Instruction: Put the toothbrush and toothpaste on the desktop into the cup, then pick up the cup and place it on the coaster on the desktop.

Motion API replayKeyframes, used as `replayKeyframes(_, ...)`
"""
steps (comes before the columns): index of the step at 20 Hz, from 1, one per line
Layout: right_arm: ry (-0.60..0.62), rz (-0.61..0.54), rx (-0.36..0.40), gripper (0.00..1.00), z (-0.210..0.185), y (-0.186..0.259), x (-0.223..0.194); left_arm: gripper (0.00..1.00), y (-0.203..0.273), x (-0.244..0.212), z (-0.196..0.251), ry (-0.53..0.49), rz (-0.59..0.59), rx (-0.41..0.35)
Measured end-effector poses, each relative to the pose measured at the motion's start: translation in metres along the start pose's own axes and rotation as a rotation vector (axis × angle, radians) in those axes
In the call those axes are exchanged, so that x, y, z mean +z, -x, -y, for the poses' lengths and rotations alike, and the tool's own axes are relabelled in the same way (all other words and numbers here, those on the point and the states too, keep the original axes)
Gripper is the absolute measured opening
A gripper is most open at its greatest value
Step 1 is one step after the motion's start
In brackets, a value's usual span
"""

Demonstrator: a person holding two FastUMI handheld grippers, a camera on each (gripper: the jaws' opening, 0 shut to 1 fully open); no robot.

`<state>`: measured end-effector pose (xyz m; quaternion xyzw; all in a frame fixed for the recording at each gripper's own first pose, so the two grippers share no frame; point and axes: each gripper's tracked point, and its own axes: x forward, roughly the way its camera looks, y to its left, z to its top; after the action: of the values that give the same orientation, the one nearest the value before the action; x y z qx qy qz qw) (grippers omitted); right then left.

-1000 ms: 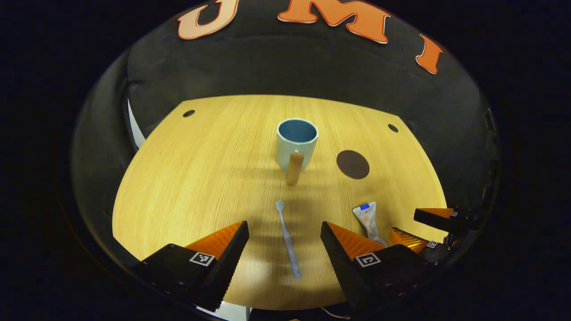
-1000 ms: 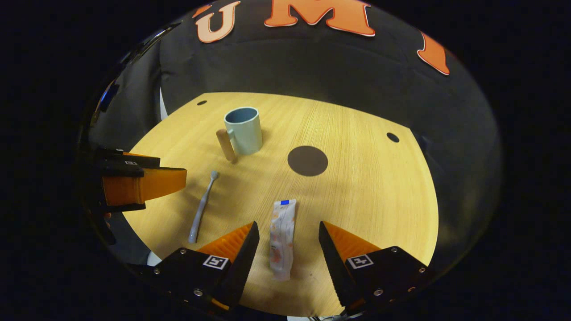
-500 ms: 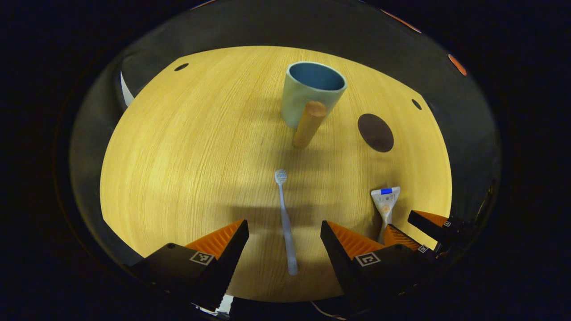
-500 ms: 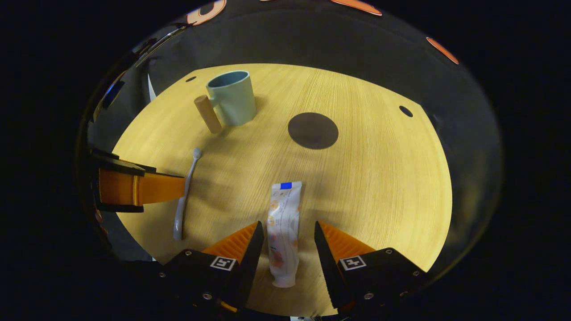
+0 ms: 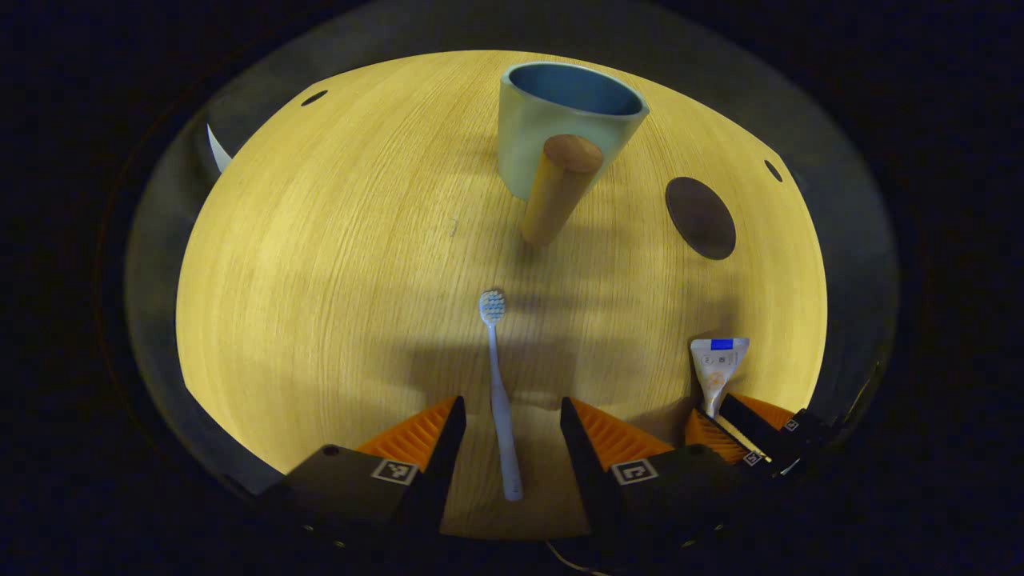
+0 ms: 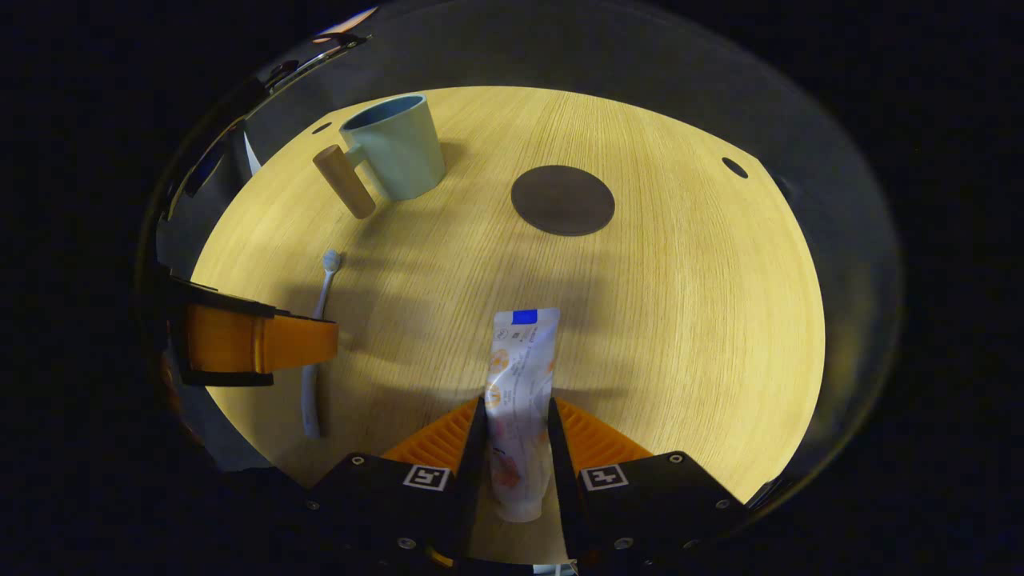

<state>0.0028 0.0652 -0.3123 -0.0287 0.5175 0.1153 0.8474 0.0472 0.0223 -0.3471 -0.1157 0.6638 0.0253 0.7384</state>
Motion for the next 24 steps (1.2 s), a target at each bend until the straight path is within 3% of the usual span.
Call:
replayKeyframes(2,-0.017,-0.005,0.004,0.45,0.001,-0.001,0.001,0.65,0.000,0.027,-0.008,-0.004,-0.025,-0.003)
replayKeyframes(3,-0.027,-0.007,0.008,0.42,0.002,-0.001,0.001,0.66,-0.018,-0.005,-0.015,0.002,-0.031,0.003)
replayKeyframes(4,-0.038,-0.012,0.011,0.42,0.003,-0.002,0.002,0.63,-0.017,0.009,-0.019,0.010,-0.032,0.000)
replayKeyframes(7,-0.085,-0.013,0.033,0.33,0.006,-0.002,0.005,0.35,-0.013,0.012,0.001,0.003,-0.056,-0.036)
replayKeyframes(9,-0.127,-0.012,0.053,0.24,0.009,0.000,0.006,0.27,-0.017,0.012,-0.006,0.019,-0.074,-0.041)
replayKeyframes(12,-0.151,-0.011,0.084,0.24,0.008,0.000,0.007,0.11,-0.017,0.015,-0.010,0.022,-0.073,-0.036)
replayKeyframes(14,-0.157,0.002,0.096,0.24,0.010,-0.001,0.008,0.11,-0.014,0.017,-0.006,-0.001,-0.068,-0.039)
replayKeyframes(15,-0.171,0.005,0.112,0.18,0.006,0.000,0.008,0.11,-0.010,0.019,-0.006,-0.010,-0.056,-0.023)
replayKeyframes(19,-0.228,-0.005,0.176,0.09,0.003,0.001,0.007,0.09,-0.011,0.023,-0.002,-0.032,-0.029,-0.051)
replayKeyframes(24,-0.264,0.018,0.178,0.08,0.000,0.001,0.008,0.06,0.003,0.024,0.003,-0.042,0.032,-0.105)
